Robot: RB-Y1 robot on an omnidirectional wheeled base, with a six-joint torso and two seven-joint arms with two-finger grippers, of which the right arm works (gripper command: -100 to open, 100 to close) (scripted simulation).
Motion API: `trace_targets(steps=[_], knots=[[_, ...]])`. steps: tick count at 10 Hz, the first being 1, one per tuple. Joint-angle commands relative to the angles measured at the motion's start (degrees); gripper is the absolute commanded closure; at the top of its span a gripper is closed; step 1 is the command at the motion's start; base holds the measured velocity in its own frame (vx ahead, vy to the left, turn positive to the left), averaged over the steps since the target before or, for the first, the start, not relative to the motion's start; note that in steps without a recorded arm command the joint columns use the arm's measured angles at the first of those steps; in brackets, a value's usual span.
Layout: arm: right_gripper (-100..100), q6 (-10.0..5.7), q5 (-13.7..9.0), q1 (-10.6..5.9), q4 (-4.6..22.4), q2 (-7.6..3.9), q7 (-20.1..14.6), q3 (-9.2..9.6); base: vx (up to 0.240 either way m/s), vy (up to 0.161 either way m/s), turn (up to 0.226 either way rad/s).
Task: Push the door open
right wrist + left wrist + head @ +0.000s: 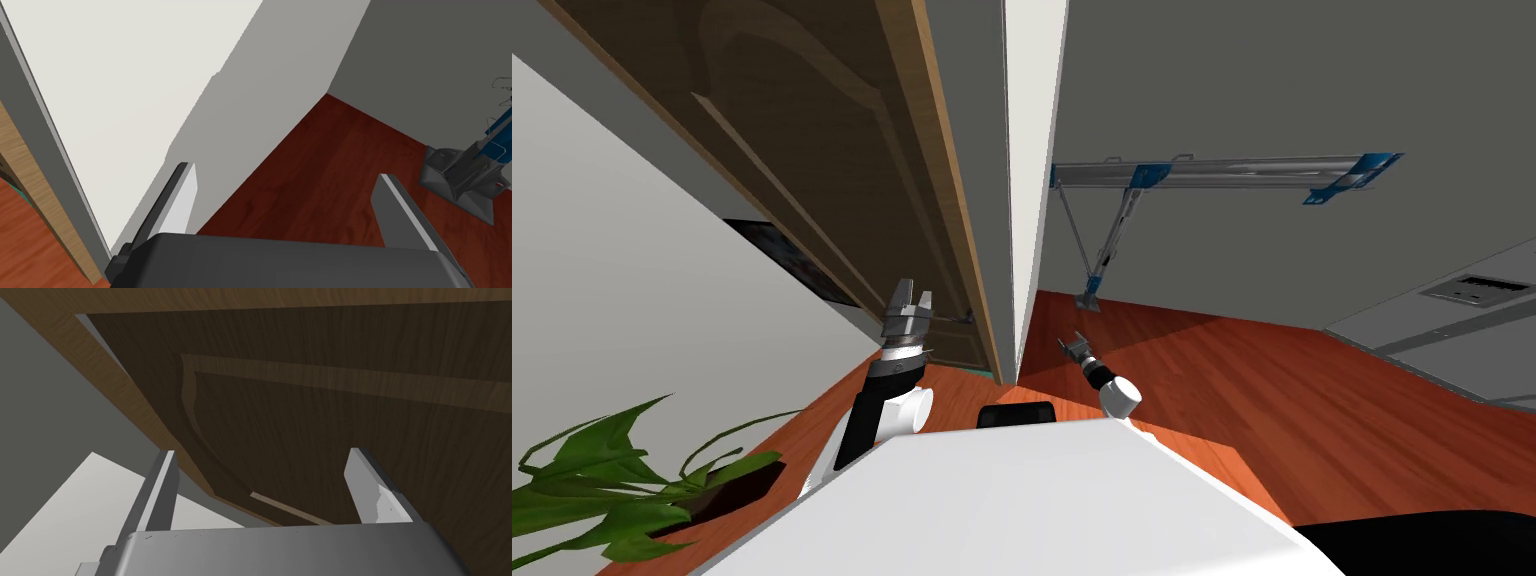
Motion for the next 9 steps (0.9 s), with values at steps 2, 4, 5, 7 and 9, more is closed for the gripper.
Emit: trace_targets(steps=[2, 4, 5, 7, 9], knots=[[-100, 1.09, -2.93, -0.22, 0.8, -0.21, 0.53, 0.23, 0.012, 0.096, -0.177], [-100, 1.92, -5.16, -0.45, 1.48, -0.35, 0.95, 0.36, -0.012, 0.091, -0.157], [-100, 2.33, -6.27, -0.57, 1.82, -0.42, 1.16, 0.43, -0.014, 0.093, -0.144], [-100, 3.16, -8.5, -0.8, 2.51, -0.56, 1.59, 0.56, -0.008, 0.09, -0.162], [-100, 3.98, -10.73, -1.03, 3.2, -0.7, 2.01, 0.7, -0.012, 0.086, -0.151]])
